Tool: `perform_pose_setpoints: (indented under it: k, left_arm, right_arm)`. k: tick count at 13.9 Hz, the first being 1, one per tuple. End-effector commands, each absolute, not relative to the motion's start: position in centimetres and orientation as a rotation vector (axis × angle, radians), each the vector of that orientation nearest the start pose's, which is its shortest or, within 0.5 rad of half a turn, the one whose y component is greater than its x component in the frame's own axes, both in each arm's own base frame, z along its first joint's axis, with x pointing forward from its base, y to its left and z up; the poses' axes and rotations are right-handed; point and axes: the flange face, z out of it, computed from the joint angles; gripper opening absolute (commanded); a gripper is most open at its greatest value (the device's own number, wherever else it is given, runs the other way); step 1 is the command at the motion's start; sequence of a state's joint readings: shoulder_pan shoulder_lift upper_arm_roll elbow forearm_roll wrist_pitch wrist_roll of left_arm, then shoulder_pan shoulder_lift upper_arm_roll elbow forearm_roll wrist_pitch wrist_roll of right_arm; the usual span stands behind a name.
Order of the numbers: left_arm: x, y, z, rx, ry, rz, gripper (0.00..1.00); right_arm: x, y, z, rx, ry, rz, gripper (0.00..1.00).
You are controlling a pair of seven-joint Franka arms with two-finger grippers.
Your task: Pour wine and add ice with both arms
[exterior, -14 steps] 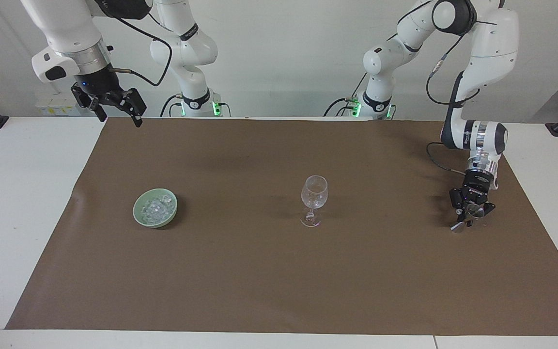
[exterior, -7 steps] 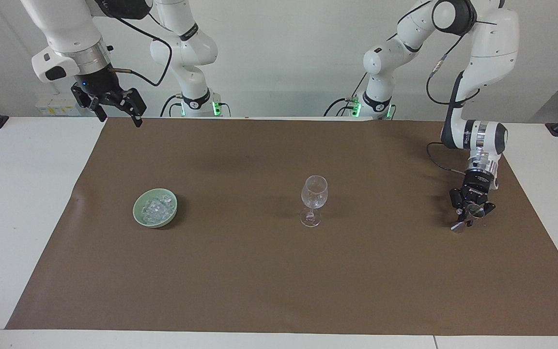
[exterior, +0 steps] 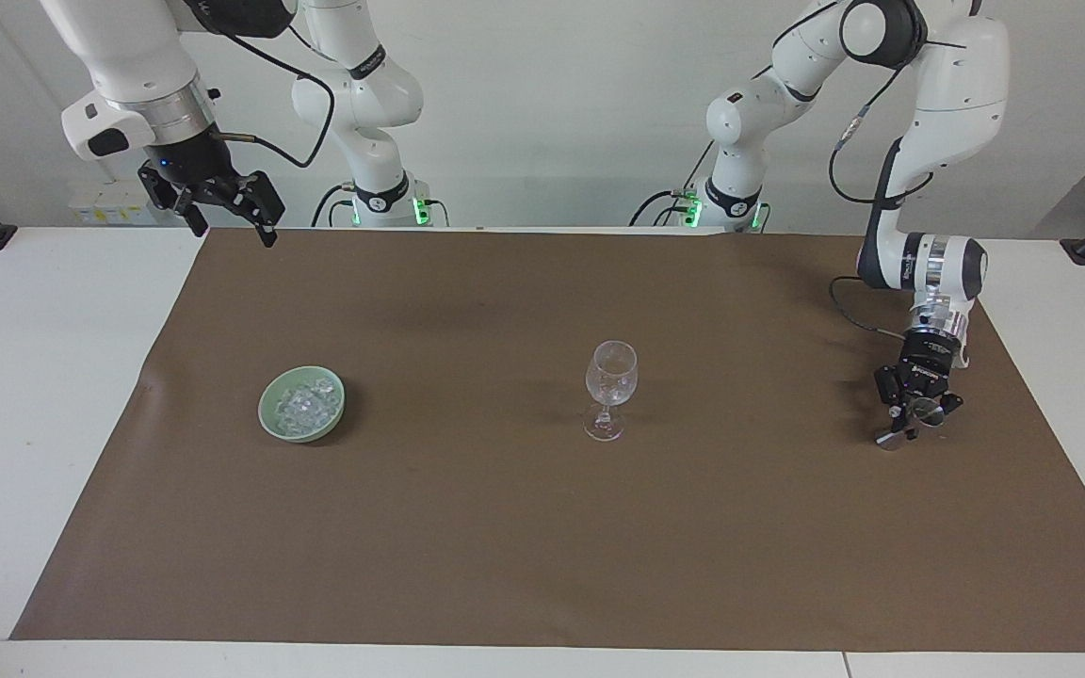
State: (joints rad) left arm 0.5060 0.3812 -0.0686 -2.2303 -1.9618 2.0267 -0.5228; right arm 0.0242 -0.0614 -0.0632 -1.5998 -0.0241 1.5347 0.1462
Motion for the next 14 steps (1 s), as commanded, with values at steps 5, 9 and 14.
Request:
perform_pose_setpoints:
  k: [5,9,14]
  left_arm:
    - [51.25,17.94,21.27,0.463,1.696,-0.430,0.08]
    - [51.29,17.98,21.31,0.464,1.695,-0.427,0.12]
    - [51.63,17.47,21.83,0.480,1.689,-0.425,0.00]
  right_arm:
    - [52.32,-2.40,64.13,-3.127,0.271,0.022,1.00]
    - [52.27,-2.48,64.21,-3.127,0.274,0.020,1.00]
    - [52.27,-2.48,64.21,-3.127,0.274,0.020,1.00]
